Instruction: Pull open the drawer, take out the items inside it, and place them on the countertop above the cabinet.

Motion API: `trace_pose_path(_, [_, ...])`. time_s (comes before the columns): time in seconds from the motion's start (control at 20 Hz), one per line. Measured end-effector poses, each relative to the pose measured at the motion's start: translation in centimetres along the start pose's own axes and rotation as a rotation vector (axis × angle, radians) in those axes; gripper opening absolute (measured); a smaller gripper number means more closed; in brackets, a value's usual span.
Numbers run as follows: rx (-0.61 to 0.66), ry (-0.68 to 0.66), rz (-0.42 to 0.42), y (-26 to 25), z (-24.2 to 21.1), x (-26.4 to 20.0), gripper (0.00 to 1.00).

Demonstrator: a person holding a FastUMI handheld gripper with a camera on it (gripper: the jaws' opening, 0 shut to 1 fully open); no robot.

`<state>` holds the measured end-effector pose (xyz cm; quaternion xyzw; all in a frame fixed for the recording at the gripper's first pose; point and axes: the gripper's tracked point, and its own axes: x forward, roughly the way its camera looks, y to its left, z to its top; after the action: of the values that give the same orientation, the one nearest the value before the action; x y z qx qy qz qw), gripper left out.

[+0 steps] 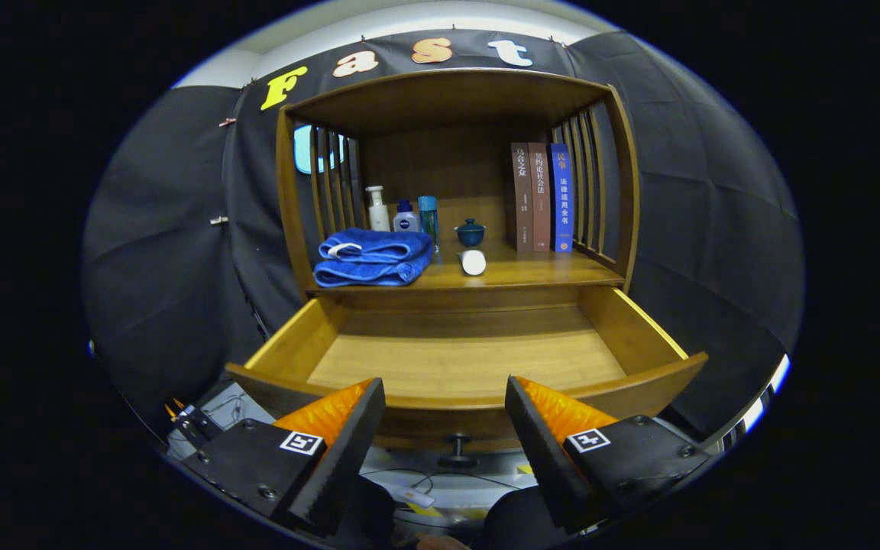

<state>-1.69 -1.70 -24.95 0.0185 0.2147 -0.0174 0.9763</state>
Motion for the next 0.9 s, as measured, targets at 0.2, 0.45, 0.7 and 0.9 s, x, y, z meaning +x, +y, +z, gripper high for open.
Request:
trace_pose_path(0.2, [0.019,0.085,-0.043,-0.7,-4.3,1.6,1.0])
trace_pose_path(0.45, [0.04,0.109,-0.061,-1.1,-6.3,2.7,1.0])
trace_pose_path(0.7, [0.049,0.096,-0.057,-1.4,-6.2,3.1,1.0])
trace_pose_path(0.9, [0.054,0.085,-0.053,-1.7,-5.9,3.5,1.0])
